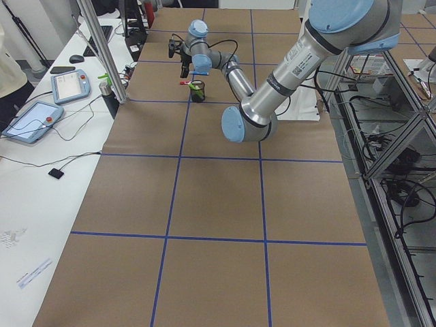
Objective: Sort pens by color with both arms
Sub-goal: 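Lower the red marker onto the table and open the left gripper, then withdraw the left arm while the right arm reaches toward the cup, then lower the right gripper into the cup over the green highlighter, then close the right gripper on the green highlighter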
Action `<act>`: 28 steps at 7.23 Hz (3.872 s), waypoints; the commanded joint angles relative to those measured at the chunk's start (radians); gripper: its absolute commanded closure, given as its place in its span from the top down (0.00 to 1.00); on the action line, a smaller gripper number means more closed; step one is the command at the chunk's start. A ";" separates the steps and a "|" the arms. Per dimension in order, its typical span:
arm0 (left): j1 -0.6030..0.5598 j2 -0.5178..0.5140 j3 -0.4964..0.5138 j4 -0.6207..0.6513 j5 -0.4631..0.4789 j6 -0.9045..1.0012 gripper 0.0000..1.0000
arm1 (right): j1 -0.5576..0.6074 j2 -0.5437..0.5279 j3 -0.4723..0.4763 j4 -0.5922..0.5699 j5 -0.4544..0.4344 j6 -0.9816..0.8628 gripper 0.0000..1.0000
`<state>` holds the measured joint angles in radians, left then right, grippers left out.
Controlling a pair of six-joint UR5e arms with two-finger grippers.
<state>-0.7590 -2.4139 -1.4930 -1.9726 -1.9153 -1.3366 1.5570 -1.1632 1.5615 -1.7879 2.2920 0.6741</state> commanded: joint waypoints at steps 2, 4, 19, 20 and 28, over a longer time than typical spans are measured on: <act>-0.100 0.159 -0.100 0.005 -0.204 0.074 1.00 | -0.286 0.058 0.149 0.025 -0.006 0.412 1.00; -0.176 0.193 -0.115 0.005 -0.359 0.083 1.00 | -0.537 0.158 0.158 0.030 -0.076 0.736 1.00; -0.296 0.299 -0.108 0.252 -0.416 0.559 1.00 | -0.706 0.583 -0.529 0.374 0.242 1.136 0.94; -0.301 0.309 -0.111 0.252 -0.418 0.576 1.00 | -0.719 0.589 -0.526 0.374 0.241 1.138 0.91; -0.302 0.343 -0.173 0.255 -0.418 0.585 1.00 | -0.747 0.591 -0.512 0.375 0.241 1.148 0.64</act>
<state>-1.0611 -2.0735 -1.6598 -1.7179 -2.3332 -0.7519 0.8059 -0.5727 1.0432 -1.4134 2.5325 1.8201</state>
